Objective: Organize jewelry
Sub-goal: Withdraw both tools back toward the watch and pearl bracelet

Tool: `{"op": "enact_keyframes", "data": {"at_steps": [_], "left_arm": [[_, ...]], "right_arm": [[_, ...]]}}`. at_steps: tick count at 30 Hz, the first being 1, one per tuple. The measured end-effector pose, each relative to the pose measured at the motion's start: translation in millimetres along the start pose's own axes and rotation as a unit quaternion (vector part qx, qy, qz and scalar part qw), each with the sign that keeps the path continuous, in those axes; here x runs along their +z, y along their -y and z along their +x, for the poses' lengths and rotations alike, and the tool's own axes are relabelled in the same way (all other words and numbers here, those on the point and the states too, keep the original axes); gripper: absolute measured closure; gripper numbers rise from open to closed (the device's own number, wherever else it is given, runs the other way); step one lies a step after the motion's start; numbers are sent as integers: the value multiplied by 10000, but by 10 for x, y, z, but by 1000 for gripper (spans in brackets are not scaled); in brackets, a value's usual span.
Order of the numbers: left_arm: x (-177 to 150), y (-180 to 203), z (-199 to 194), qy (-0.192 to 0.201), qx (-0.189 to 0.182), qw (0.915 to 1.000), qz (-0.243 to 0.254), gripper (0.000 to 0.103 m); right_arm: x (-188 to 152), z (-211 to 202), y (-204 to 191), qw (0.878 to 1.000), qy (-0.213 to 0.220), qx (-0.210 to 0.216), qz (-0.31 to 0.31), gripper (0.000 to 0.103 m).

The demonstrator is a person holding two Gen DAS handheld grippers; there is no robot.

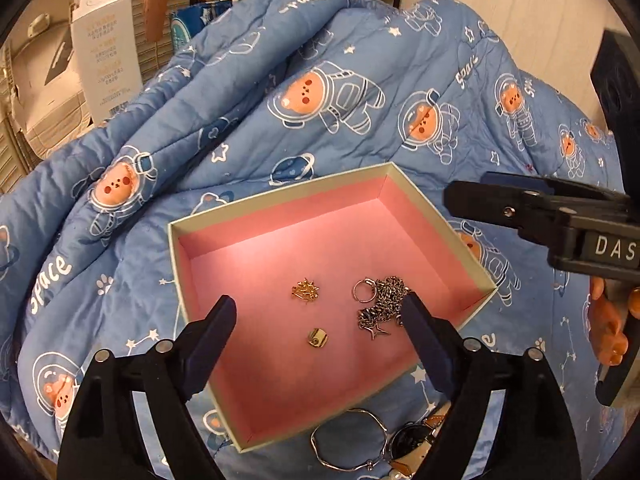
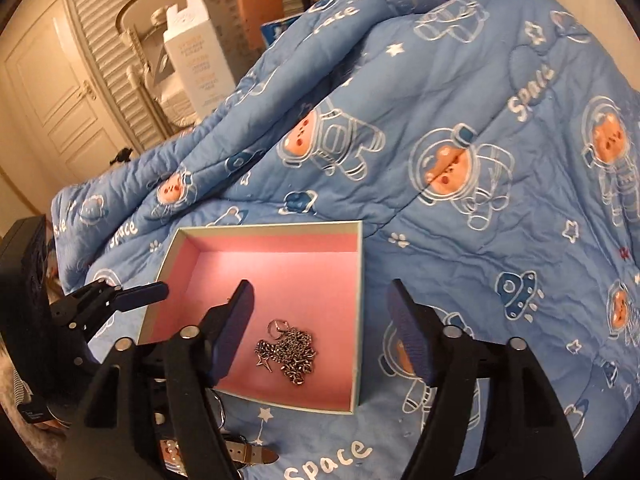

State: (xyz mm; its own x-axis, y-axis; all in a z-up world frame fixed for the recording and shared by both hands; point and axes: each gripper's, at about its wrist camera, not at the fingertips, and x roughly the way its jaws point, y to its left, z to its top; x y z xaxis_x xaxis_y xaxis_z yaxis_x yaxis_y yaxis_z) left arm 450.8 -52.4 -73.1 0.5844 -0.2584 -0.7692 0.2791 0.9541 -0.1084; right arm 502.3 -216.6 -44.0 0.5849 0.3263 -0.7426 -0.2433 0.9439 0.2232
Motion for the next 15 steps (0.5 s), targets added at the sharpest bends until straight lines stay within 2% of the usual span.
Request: {"op": "enact_keyframes", "data": {"at_steps": [5, 10, 15], "left_arm": [[-202, -150, -436, 432, -94, 9985, -310, 9], [-603, -317, -696, 462, -204, 9961, -723, 8], [-1039, -301, -859, 533, 137, 9964, -649, 8]], "right_arm": [[-262, -326, 100, 9996, 270, -21, -55, 31], [-749, -453, 173, 9999, 74, 103, 110, 31], [-1241, -490, 127, 9996, -130, 161, 168, 31]]}}
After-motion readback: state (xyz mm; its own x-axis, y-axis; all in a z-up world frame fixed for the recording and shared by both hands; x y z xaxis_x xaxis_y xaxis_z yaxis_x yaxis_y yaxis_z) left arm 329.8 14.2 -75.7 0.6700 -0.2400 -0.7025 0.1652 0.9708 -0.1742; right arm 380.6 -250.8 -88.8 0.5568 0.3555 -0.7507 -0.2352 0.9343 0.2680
